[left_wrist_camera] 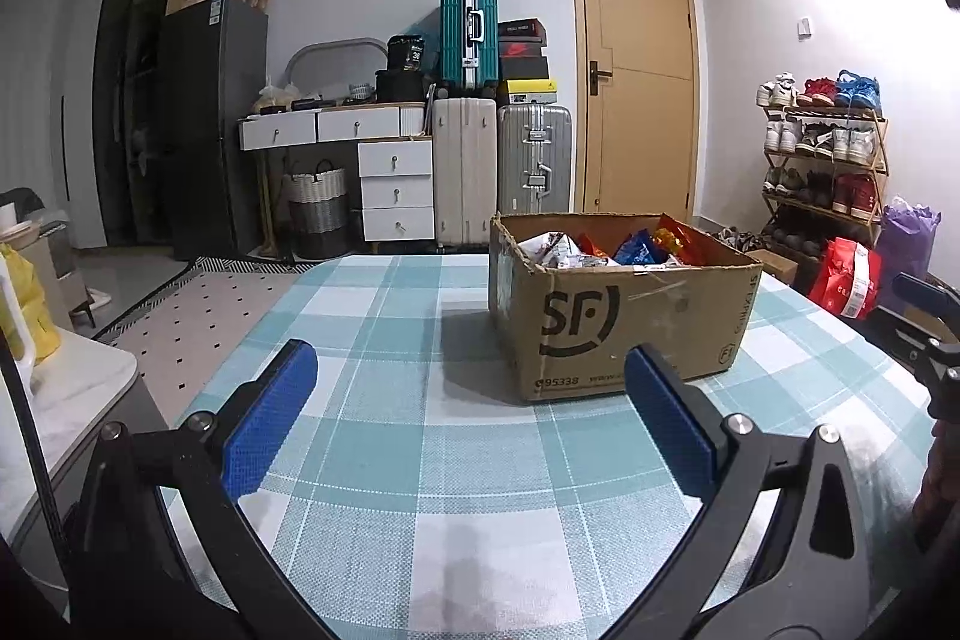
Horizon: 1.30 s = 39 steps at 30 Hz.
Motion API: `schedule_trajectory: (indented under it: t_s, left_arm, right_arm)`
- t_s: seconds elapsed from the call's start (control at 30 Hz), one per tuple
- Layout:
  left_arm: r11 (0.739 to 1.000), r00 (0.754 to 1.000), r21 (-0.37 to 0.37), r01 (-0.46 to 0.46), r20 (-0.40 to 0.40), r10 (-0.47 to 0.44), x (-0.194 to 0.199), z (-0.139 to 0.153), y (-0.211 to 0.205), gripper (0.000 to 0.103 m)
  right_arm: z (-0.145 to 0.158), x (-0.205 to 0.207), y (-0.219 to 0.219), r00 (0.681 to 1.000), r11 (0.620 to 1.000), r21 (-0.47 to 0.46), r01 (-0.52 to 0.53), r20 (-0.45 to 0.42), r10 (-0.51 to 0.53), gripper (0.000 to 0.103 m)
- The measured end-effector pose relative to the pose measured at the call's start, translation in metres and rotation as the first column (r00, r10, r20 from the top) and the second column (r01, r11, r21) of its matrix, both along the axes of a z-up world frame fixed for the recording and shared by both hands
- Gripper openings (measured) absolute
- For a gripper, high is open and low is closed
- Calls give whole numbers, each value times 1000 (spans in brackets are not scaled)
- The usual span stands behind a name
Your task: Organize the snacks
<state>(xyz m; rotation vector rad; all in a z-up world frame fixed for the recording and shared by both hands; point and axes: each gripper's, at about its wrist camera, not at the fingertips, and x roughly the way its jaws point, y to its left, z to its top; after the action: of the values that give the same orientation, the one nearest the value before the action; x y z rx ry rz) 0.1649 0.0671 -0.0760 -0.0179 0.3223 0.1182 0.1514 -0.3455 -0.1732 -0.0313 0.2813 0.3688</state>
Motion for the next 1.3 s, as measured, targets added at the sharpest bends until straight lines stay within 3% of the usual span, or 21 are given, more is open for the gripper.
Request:
schedule_trajectory:
  t_s: [1.3]
  left_arm:
    - [1000, 1000, 1, -3, 3, 3, 0, -2, 1, 102]
  right_arm:
    - [-2, 0, 0, 1000, 1000, 1, 1, 1, -1, 103]
